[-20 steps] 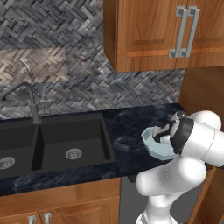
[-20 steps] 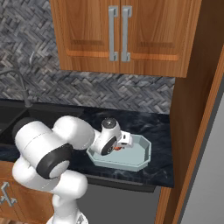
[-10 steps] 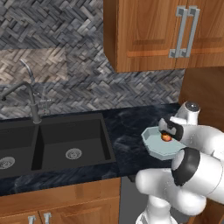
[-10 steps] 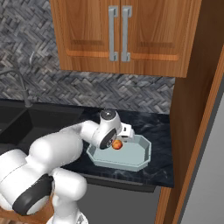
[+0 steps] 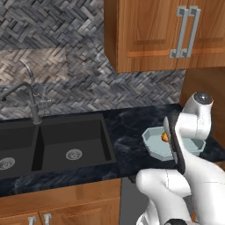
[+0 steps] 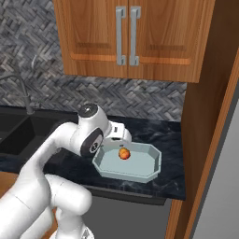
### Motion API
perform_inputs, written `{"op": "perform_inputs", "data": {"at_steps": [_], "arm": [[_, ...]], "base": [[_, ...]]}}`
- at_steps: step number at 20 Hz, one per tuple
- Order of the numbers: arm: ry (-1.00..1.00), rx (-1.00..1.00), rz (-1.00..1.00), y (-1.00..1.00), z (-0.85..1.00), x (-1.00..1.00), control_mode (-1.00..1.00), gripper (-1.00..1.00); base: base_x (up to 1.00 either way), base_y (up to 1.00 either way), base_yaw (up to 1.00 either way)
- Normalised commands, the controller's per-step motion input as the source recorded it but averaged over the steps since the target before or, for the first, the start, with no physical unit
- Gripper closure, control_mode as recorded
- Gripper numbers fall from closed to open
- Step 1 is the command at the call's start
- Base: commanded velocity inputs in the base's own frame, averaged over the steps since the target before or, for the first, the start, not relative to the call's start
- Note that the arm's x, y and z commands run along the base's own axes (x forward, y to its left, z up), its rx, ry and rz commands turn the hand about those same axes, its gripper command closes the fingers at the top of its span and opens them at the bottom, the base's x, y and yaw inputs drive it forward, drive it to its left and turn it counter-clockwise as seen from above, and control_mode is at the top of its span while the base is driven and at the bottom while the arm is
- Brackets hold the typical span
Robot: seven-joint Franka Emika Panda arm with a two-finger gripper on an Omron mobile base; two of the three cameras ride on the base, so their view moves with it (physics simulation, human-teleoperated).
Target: Pick the peach and kiwi from the fridge and place them inside the tupperware on the counter.
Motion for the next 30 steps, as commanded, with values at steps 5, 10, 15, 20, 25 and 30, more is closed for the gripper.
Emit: {"op": "perform_inputs", "data": {"at_steps": [5, 10, 15, 20, 25, 30], "arm": [[-0.04, -0.03, 0.00, 0.63, 1.00, -0.88, -1.00, -1.00], [-0.15, 0.01, 0.00, 0.58, 1.00, -0.88, -1.00, -1.00], [-0.26, 0.04, -0.01, 0.46, 1.00, -0.77, -1.00, -1.00], [-0.23, 0.01, 0.01, 0.04, 0.62, -0.48, -1.00, -1.00], [-0.21, 0.00, 0.09, 0.00, 0.07, -0.09, -1.00, -1.00], [-0.26, 0.01, 0.15, 0.00, 0.06, -0.06, -1.00, -1.00]], "base": [[0.00, 0.00, 0.00], [0.00, 0.00, 0.00], [0.00, 0.00, 0.00], [0.00, 0.00, 0.00], [0.00, 0.00, 0.00], [0.00, 0.00, 0.00]]}}
